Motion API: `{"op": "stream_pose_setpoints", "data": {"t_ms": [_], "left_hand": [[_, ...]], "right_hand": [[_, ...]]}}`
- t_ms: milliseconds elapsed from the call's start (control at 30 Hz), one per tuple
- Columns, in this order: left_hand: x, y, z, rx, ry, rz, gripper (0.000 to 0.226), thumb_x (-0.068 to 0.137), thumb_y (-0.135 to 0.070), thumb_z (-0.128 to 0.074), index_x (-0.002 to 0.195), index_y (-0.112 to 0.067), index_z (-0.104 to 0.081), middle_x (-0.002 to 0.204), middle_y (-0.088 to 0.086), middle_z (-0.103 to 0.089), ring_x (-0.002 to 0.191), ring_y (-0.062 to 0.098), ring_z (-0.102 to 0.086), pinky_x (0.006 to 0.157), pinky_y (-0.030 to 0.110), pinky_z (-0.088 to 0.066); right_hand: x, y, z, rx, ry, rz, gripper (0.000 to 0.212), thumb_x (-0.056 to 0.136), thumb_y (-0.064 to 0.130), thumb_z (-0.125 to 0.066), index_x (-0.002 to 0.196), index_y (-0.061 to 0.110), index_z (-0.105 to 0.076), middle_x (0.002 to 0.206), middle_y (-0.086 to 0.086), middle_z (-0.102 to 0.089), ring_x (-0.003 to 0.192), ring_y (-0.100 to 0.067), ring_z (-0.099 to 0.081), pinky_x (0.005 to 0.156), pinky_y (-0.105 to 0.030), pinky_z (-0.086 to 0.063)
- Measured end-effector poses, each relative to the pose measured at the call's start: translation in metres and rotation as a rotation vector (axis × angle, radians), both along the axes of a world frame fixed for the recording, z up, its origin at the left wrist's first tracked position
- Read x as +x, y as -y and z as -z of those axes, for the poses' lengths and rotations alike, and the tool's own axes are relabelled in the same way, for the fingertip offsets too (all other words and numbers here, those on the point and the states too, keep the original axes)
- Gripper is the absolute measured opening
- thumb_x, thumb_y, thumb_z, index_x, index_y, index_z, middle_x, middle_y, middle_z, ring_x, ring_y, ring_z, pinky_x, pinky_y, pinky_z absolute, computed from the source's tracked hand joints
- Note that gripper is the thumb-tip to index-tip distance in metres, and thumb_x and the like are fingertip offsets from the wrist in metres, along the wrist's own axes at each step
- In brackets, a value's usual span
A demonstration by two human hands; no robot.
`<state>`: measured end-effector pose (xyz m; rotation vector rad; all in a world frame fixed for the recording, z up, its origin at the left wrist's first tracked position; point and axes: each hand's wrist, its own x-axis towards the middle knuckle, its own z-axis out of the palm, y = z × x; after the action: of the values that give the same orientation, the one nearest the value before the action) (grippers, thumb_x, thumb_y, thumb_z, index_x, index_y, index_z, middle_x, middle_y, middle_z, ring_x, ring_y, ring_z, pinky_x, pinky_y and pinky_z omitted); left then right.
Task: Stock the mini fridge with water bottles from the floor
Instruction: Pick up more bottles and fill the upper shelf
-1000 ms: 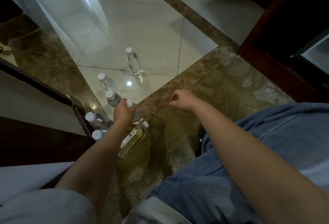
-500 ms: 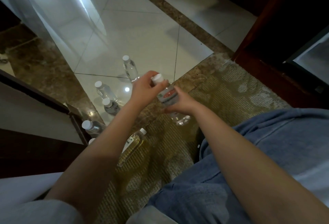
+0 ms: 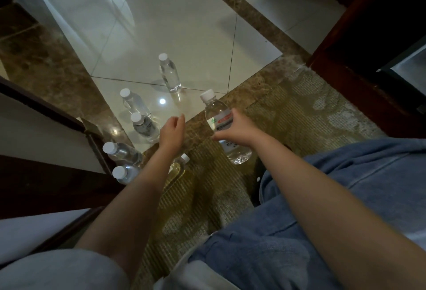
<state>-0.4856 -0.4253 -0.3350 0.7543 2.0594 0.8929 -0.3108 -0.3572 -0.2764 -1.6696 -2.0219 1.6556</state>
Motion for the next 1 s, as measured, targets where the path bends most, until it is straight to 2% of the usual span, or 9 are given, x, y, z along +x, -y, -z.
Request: {"op": "stream_pose_setpoints", "data": {"t_ms": [100,167,300,400,467,633,833,933,1000], "left_hand": [[-0.018,0.026,0.053,-0.353,0.007,0.134,0.049,0.088,-0.043,-0.057,0.123,-0.008,-0.056,0.116,0.013,-0.063,0.101,0.027,-0.061,0.091,0.043,-0.050],[-0.021,0.043,0.072,-0.482,0.027,0.137,0.056,0.082,-0.040,-0.066,0.125,-0.006,-0.053,0.119,0.013,-0.061,0.103,0.030,-0.060,0.091,0.041,-0.050],[-0.019,0.066,0.101,-0.583,-0.029,0.200,0.063,0.076,-0.027,-0.075,0.129,-0.006,-0.049,0.122,0.016,-0.058,0.107,0.034,-0.058,0.093,0.043,-0.050],[-0.022,0.075,0.123,-0.640,-0.147,0.284,0.086,0.071,-0.034,-0.078,0.141,-0.012,-0.035,0.133,0.017,-0.051,0.118,0.037,-0.051,0.098,0.048,-0.044],[-0.023,0.077,0.127,-0.687,-0.213,0.333,0.092,0.070,-0.036,-0.078,0.144,-0.013,-0.027,0.137,0.018,-0.047,0.123,0.038,-0.047,0.101,0.050,-0.041],[-0.023,0.077,0.133,-0.731,-0.305,0.371,0.081,0.077,-0.037,-0.074,0.140,-0.009,-0.031,0.140,0.020,-0.039,0.128,0.040,-0.038,0.105,0.051,-0.034],[-0.025,0.075,0.132,-0.700,-0.347,0.359,0.060,0.074,-0.040,-0.073,0.122,-0.014,-0.048,0.117,0.011,-0.060,0.105,0.033,-0.059,0.091,0.046,-0.048],[-0.023,0.074,0.122,-0.634,-0.260,0.311,0.044,0.077,-0.034,-0.070,0.112,-0.016,-0.050,0.103,0.006,-0.063,0.088,0.025,-0.061,0.079,0.039,-0.053],[-0.019,0.066,0.110,-0.565,-0.143,0.224,0.045,0.074,-0.028,-0.076,0.109,-0.015,-0.051,0.091,0.002,-0.061,0.076,0.018,-0.058,0.065,0.029,-0.050]], "right_hand": [[-0.001,0.003,0.002,-0.022,-0.004,-0.002,0.076,0.066,0.027,-0.085,0.128,0.016,-0.042,0.124,-0.005,-0.055,0.111,-0.024,-0.055,0.093,-0.042,-0.049],[-0.001,0.005,0.005,-0.019,0.007,0.000,0.075,0.066,0.027,-0.084,0.127,0.016,-0.042,0.123,-0.006,-0.055,0.110,-0.023,-0.056,0.090,-0.039,-0.050],[0.000,0.009,0.010,-0.017,0.036,0.003,0.073,0.067,0.028,-0.084,0.125,0.015,-0.043,0.121,-0.005,-0.056,0.109,-0.022,-0.057,0.090,-0.039,-0.050],[0.002,0.010,0.012,-0.032,0.046,0.012,0.073,0.068,0.027,-0.084,0.127,0.014,-0.043,0.121,-0.004,-0.054,0.109,-0.022,-0.055,0.090,-0.038,-0.049],[0.002,0.009,0.013,-0.031,0.062,0.014,0.075,0.068,0.028,-0.083,0.129,0.013,-0.042,0.123,-0.005,-0.053,0.111,-0.022,-0.054,0.091,-0.037,-0.049],[0.001,0.009,0.016,-0.025,0.078,0.018,0.078,0.069,0.028,-0.083,0.132,0.014,-0.039,0.124,-0.006,-0.053,0.112,-0.023,-0.054,0.087,-0.035,-0.048],[0.001,0.008,0.013,-0.024,0.091,0.002,0.074,0.070,0.028,-0.082,0.130,0.014,-0.040,0.123,-0.005,-0.053,0.111,-0.022,-0.054,0.090,-0.036,-0.049],[0.001,0.007,0.009,-0.010,0.087,0.004,0.073,0.070,0.027,-0.083,0.128,0.014,-0.041,0.123,-0.005,-0.054,0.110,-0.022,-0.055,0.088,-0.036,-0.049],[0.003,0.006,0.006,-0.002,0.084,0.014,0.074,0.069,0.027,-0.084,0.128,0.014,-0.041,0.123,-0.005,-0.054,0.111,-0.023,-0.055,0.091,-0.039,-0.050]]}}
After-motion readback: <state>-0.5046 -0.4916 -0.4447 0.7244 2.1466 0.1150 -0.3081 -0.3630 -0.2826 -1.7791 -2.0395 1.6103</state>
